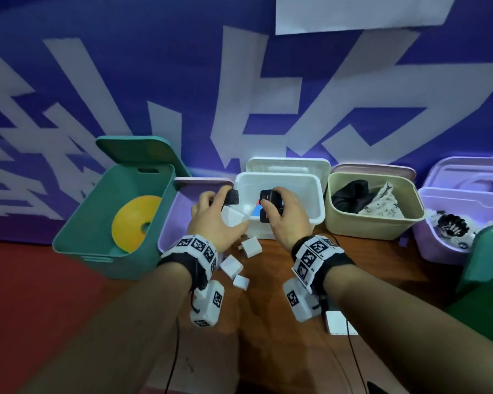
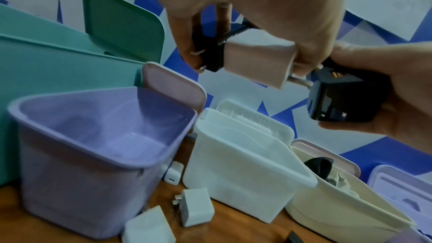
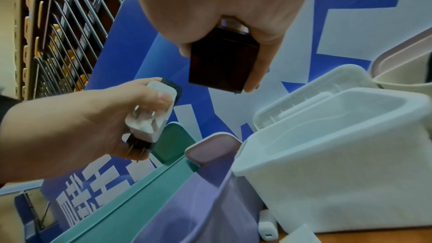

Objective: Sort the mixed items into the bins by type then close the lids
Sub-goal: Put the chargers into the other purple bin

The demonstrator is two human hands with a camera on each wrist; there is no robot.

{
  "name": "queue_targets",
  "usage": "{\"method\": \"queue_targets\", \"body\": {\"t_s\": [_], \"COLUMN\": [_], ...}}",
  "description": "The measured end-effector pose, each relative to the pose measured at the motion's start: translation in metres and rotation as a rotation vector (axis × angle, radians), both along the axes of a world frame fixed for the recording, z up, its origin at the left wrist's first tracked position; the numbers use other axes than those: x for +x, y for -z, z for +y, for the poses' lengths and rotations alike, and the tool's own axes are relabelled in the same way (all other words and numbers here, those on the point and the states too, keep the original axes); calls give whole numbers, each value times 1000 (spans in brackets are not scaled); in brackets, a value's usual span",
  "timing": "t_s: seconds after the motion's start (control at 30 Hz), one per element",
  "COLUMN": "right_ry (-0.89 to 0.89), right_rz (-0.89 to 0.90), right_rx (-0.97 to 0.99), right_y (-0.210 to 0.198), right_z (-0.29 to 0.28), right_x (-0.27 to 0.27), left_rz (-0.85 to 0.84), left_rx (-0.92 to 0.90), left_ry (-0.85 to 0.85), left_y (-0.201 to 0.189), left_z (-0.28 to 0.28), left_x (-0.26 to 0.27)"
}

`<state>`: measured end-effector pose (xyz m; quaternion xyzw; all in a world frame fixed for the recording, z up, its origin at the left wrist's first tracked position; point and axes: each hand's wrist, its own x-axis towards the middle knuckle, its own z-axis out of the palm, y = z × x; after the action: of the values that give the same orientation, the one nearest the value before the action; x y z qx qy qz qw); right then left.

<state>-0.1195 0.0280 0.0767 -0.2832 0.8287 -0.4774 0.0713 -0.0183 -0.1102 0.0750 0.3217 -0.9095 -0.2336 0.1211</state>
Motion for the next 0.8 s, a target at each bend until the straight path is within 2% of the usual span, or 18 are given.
{"method": "queue_targets", "body": {"t_s": [0.27,0.6,0.8], "right_ry": [26,48,72], "right_rz": [29,-27,-74], "right_rx": [-3,47,74], "right_y": [-14,12,34], "right_z": [-71,-139,-156], "right_x": [23,33,29], "left_rz": [96,165,124], "left_rx": [93,289,441], "left_ry": [3,32,71], "left_y": [-8,20,39], "left_z": [-79,-152,-165], "left_x": [23,27,19]}}
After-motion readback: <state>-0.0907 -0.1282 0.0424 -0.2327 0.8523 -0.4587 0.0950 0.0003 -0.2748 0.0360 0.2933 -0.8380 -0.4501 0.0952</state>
